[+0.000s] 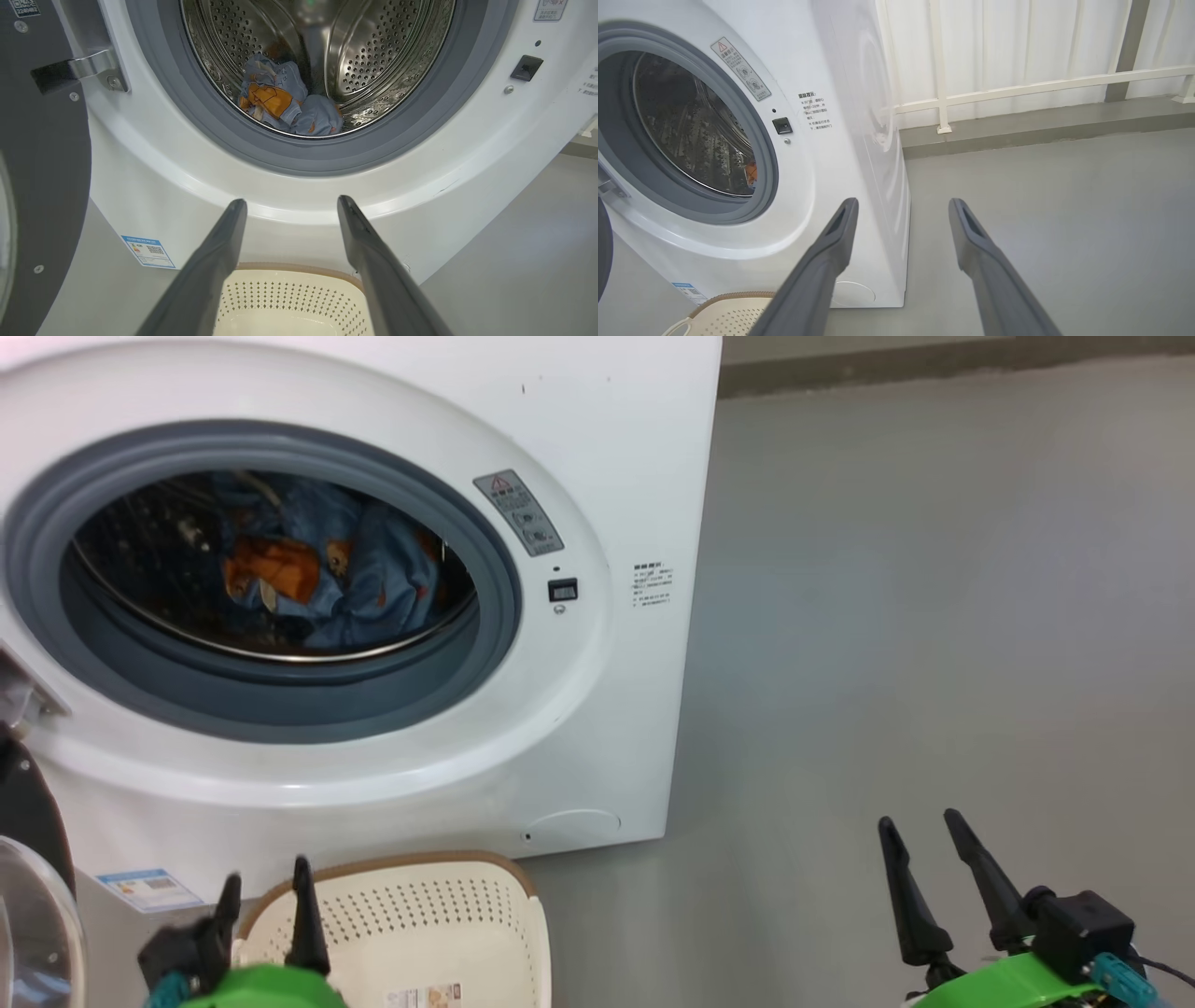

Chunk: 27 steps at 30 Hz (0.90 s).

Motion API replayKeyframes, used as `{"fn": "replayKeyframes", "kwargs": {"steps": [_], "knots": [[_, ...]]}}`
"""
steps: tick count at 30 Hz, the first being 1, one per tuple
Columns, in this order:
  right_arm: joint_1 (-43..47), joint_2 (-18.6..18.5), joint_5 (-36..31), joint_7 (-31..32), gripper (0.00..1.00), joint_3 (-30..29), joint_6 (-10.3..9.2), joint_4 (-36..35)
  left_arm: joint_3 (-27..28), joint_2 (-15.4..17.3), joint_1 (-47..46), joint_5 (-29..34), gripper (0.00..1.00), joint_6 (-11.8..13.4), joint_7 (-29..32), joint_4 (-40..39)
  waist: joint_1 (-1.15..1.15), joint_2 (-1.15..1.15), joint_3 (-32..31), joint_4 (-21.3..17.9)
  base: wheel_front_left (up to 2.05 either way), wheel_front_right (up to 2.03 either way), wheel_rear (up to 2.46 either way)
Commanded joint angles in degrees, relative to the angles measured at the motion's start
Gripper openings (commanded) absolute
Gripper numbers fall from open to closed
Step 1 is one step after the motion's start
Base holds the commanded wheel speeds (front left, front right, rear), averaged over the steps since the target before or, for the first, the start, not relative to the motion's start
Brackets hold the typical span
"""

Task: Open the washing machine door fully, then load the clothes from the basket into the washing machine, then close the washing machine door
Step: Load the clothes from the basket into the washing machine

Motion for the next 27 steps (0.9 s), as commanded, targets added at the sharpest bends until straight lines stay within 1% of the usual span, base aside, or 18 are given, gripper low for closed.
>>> {"fn": "replayKeyframes", "kwargs": {"steps": [1, 8, 14, 22, 27], "knots": [[0.31, -0.38, -0.87, -0.27, 1.0, 1.01, 0.09, -1.52, 1.5, 1.15, 0.88, -0.3, 1.0, 0.65, -0.37, -2.08, 0.0, 0.0, -1.19, 0.03, 0.0, 0.0, 0.0], [1.44, -0.38, -1.42, -0.27, 1.0, 0.27, 0.09, -1.72, 0.68, 1.14, 6.68, -0.73, 1.0, 1.7, -0.37, -5.37, 0.0, 0.0, -2.55, 0.4, 0.0, 0.0, 0.0], [1.56, -0.38, -2.3, -0.27, 1.0, 0.04, 0.09, -1.65, -0.56, 1.14, 10.08, -1.29, 1.0, 2.42, -0.37, -8.22, 0.0, 0.0, -3.01, 1.6, 0.0, 0.0, 0.0], [1.94, -0.38, -2.69, -0.27, 1.0, 0.2, 0.09, -1.57, -2.1, 1.14, 12.47, -2.2, 1.0, 3.33, -0.37, -10.65, 0.0, 0.0, -3.48, 3.62, 0.0, 0.0, 0.0], [2.07, -0.38, -3.0, -0.27, 1.0, 0.34, 0.09, -1.28, -2.41, 1.19, 12.92, -1.61, 1.0, 3.47, -0.37, -11.68, 0.0, 0.0, -3.52, 4.39, 0.0, 0.0, 0.0]]}}
